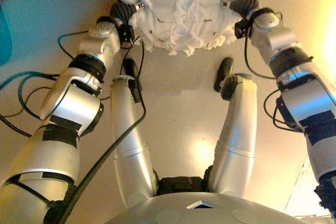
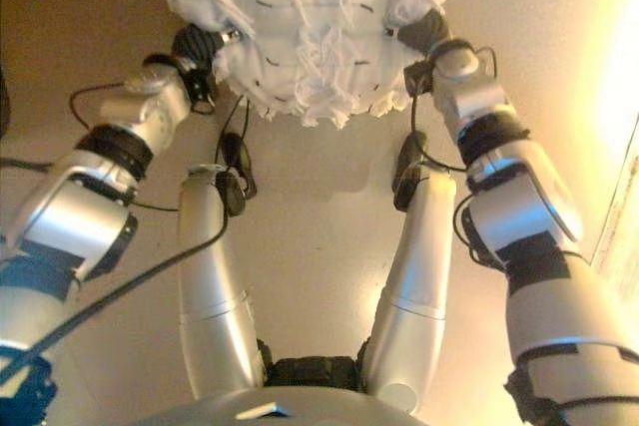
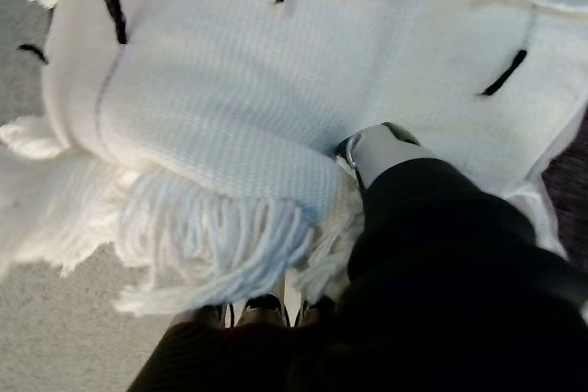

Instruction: Pick up the cushion and take it to the sofa

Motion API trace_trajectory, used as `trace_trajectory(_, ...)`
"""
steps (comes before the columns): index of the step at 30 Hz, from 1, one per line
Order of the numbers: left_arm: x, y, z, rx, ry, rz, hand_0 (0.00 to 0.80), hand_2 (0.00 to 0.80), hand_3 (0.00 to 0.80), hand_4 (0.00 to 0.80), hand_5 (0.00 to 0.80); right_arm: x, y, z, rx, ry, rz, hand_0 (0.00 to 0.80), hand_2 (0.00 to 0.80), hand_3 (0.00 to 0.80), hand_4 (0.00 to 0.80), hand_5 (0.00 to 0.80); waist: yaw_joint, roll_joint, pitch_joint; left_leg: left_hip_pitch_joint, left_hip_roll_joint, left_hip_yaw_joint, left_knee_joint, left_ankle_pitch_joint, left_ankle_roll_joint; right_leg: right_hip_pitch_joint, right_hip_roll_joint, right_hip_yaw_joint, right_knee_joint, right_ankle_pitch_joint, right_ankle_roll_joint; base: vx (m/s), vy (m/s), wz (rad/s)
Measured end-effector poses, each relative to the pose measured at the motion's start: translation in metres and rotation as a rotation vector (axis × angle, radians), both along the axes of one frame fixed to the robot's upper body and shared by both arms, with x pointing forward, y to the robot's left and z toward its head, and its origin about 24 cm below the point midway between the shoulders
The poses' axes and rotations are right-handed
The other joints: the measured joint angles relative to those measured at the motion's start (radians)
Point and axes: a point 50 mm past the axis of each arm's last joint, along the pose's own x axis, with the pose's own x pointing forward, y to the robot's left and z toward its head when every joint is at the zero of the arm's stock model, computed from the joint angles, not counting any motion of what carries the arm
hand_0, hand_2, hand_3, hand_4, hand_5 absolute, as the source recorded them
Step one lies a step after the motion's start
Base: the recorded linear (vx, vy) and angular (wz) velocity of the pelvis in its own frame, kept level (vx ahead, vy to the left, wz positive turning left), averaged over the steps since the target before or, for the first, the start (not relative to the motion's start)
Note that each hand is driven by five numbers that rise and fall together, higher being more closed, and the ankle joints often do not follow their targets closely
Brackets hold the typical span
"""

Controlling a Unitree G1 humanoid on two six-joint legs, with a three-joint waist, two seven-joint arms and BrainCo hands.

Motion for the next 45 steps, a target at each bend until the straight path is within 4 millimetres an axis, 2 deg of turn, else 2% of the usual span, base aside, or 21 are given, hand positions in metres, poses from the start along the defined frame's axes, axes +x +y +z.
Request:
trace_trajectory(5,-0.011,-0.010,-0.016,-0.027,-0.104,0.019,0.800,0.800,0.800,0.800,0.800,-0.014,-0.004,-0.033,0.092,-0.052,-0.033,0.800,0.800,0.800,0.800,0.800,-0.009,-0.003,0.001,0.119,0.013,0.044,-0.126,0.018,0.007,0.123,0.007,-0.021,-0.157,0.045,0.015,-0.046,-0.042,-0.09)
trace_trajectory(8,-0.020,-0.011,-0.025,-0.072,-0.167,0.058,0.800,0.800,0.800,0.800,0.800,-0.028,0.005,-0.057,0.173,-0.078,-0.036,0.800,0.800,0.800,0.800,0.800,-0.033,-0.022,0.003,0.216,0.021,0.067,-0.211,0.030,0.009,0.224,0.013,-0.036,-0.261,0.073,0.022,0.009,-0.041,-0.12)
trace_trajectory(13,-0.037,-0.012,-0.049,-0.086,-0.184,0.089,0.800,0.800,0.800,0.800,0.800,-0.056,0.012,-0.100,0.282,-0.051,-0.032,0.800,0.800,0.800,0.800,0.800,-0.045,-0.054,0.001,0.468,0.023,0.107,-0.387,0.063,-0.007,0.453,0.015,-0.057,-0.414,0.100,0.027,0.085,-0.034,-0.05)
trace_trajectory(17,-0.056,-0.006,-0.072,-0.137,-0.160,0.109,0.800,0.800,0.800,0.800,0.800,-0.082,0.017,-0.122,0.350,-0.032,-0.007,0.800,0.800,0.800,0.800,0.800,-0.053,-0.068,-0.002,0.712,0.025,0.134,-0.557,0.104,-0.016,0.674,0.017,-0.095,-0.530,0.107,0.019,0.152,-0.035,0.02)
trace_trajectory(18,-0.060,-0.004,-0.076,-0.148,-0.154,0.114,0.800,0.800,0.800,0.800,0.800,-0.087,0.017,-0.125,0.359,-0.034,0.001,0.800,0.800,0.800,0.800,0.800,-0.052,-0.072,-0.004,0.770,0.023,0.135,-0.599,0.115,-0.021,0.722,0.017,-0.104,-0.554,0.108,0.016,0.157,-0.015,0.03)
trace_trajectory(22,-0.071,-0.002,-0.081,-0.183,-0.153,0.107,0.800,0.800,0.800,0.800,0.800,-0.098,0.012,-0.125,0.406,-0.050,0.026,0.800,0.800,0.800,0.800,0.800,-0.050,-0.086,-0.032,0.930,0.023,0.155,-0.733,0.148,-0.005,0.859,0.019,-0.129,-0.637,0.113,0.011,0.163,-0.006,0.02)
trace_trajectory(24,-0.071,-0.004,-0.083,-0.183,-0.139,0.099,0.800,0.800,0.800,0.800,0.800,-0.097,0.005,-0.123,0.414,-0.050,0.019,0.800,0.800,0.800,0.800,0.800,-0.048,-0.086,-0.035,0.987,0.023,0.157,-0.780,0.171,-0.016,0.917,0.021,-0.144,-0.675,0.128,0.011,0.139,0.005,0.02)
trace_trajectory(25,-0.072,-0.004,-0.087,-0.182,-0.118,0.096,0.800,0.800,0.800,0.800,0.800,-0.097,0.003,-0.126,0.418,-0.035,0.013,0.800,0.800,0.800,0.800,0.800,-0.047,-0.086,-0.035,1.022,0.023,0.160,-0.806,0.181,-0.024,0.955,0.021,-0.155,-0.699,0.135,0.012,0.113,0.002,0.04)
trace_trajectory(27,-0.078,-0.004,-0.100,-0.184,-0.072,0.099,0.800,0.800,0.800,0.800,0.800,-0.101,0.001,-0.133,0.424,0.008,0.018,0.800,0.800,0.800,0.800,0.800,-0.041,-0.086,-0.048,1.105,0.022,0.172,-0.858,0.189,-0.020,1.041,0.024,-0.165,-0.763,0.151,0.017,0.154,-0.007,-0.04)
trace_trajectory(31,-0.087,-0.003,-0.120,-0.182,0.014,0.104,0.800,0.800,0.800,0.800,0.800,-0.111,-0.003,-0.153,0.452,0.119,0.020,0.800,0.800,0.800,0.800,0.800,-0.027,-0.077,-0.139,1.220,0.023,0.200,-0.968,0.210,-0.014,1.172,0.038,-0.184,-0.915,0.203,0.027,0.177,0.018,-0.06)
trace_trajectory(34,-0.099,0.003,-0.139,-0.179,0.075,0.127,0.800,0.800,0.800,0.800,0.800,-0.122,0.002,-0.170,0.474,0.176,0.019,0.800,0.800,0.800,0.800,0.800,-0.025,-0.075,-0.234,1.297,0.023,0.227,-1.029,0.218,-0.020,1.255,0.047,-0.184,-1.012,0.231,0.034,0.129,0.002,-0.12)
trace_trajectory(37,-0.107,0.006,-0.151,-0.181,0.114,0.142,0.800,0.800,0.800,0.800,0.800,-0.129,0.004,-0.180,0.478,0.209,0.021,0.800,0.800,0.800,0.800,0.800,-0.026,-0.076,-0.304,1.353,0.025,0.247,-1.055,0.218,-0.020,1.309,0.052,-0.183,-1.051,0.232,0.037,0.132,-0.060,-0.11)
trace_trajectory(39,-0.111,0.010,-0.156,-0.191,0.135,0.158,0.800,0.800,0.800,0.800,0.800,-0.130,0.006,-0.182,0.477,0.228,0.041,0.800,0.800,0.800,0.800,0.800,-0.028,-0.078,-0.330,1.401,0.036,0.266,-1.069,0.218,-0.020,1.342,0.065,-0.175,-1.059,0.230,0.034,0.138,-0.124,-0.18)
trace_trajectory(43,-0.116,0.012,-0.163,-0.195,0.164,0.164,0.800,0.800,0.800,0.800,0.800,-0.132,0.006,-0.187,0.472,0.271,0.061,0.800,0.800,0.800,0.800,0.800,-0.031,-0.079,-0.367,1.452,0.073,0.263,-1.077,0.219,-0.017,1.380,0.107,-0.168,-1.056,0.217,0.015,0.081,-0.155,-0.12)
trace_trajectory(45,-0.123,0.013,-0.171,-0.203,0.191,0.175,0.800,0.800,0.800,0.800,0.800,-0.135,0.006,-0.192,0.466,0.301,0.071,0.800,0.800,0.800,0.800,0.800,-0.027,-0.081,-0.383,1.471,0.086,0.255,-1.077,0.223,0.021,1.388,0.128,-0.152,-1.046,0.203,0.003,-0.017,-0.067,-0.13)
